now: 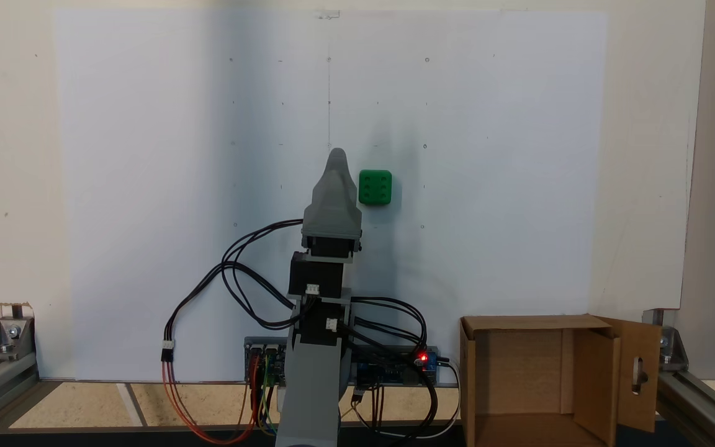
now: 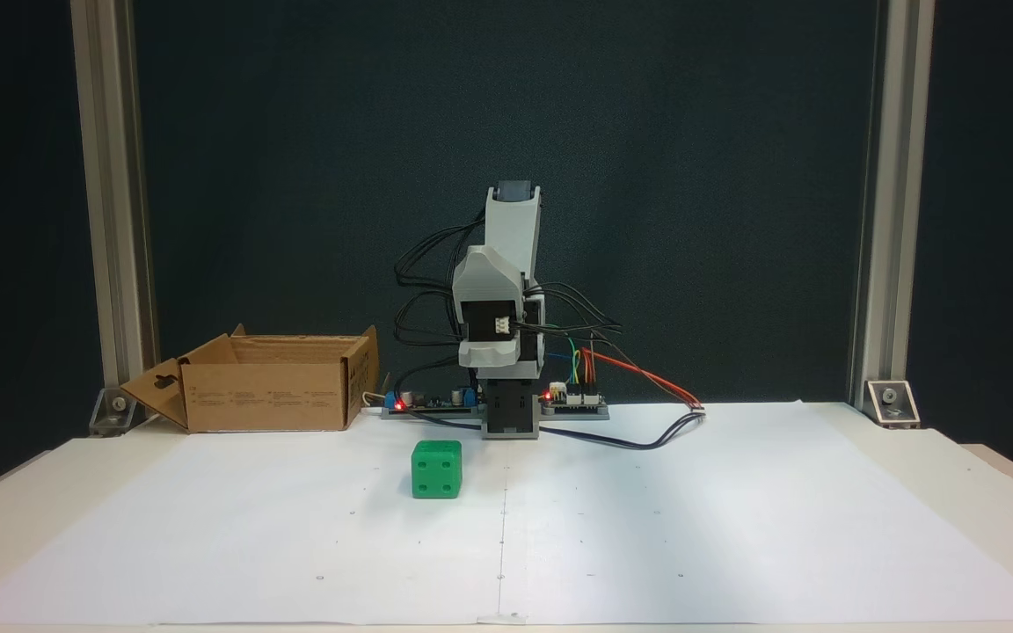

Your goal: Grasp a green dice and put it in the bin.

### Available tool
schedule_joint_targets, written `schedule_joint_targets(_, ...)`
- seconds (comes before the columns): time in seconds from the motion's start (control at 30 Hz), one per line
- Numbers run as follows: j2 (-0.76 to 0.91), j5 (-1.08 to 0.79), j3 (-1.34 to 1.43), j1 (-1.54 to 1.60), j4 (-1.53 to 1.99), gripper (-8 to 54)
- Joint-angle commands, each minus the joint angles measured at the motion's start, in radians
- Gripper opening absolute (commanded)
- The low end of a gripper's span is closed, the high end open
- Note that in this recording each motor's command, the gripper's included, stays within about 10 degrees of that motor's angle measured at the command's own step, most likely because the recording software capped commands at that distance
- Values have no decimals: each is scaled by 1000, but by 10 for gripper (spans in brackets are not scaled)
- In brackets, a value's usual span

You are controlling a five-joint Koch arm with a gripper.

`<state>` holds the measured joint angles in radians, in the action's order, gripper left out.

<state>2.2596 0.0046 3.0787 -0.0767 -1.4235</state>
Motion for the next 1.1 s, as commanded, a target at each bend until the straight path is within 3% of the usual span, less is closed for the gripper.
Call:
schedule_joint_targets(0.0,104,-26,48,-3,-12,461)
schedule_joint_targets(0.87,104,-31,48,28,-11,446)
schedule_joint_targets(1.07,106,-32,29,25,161,427)
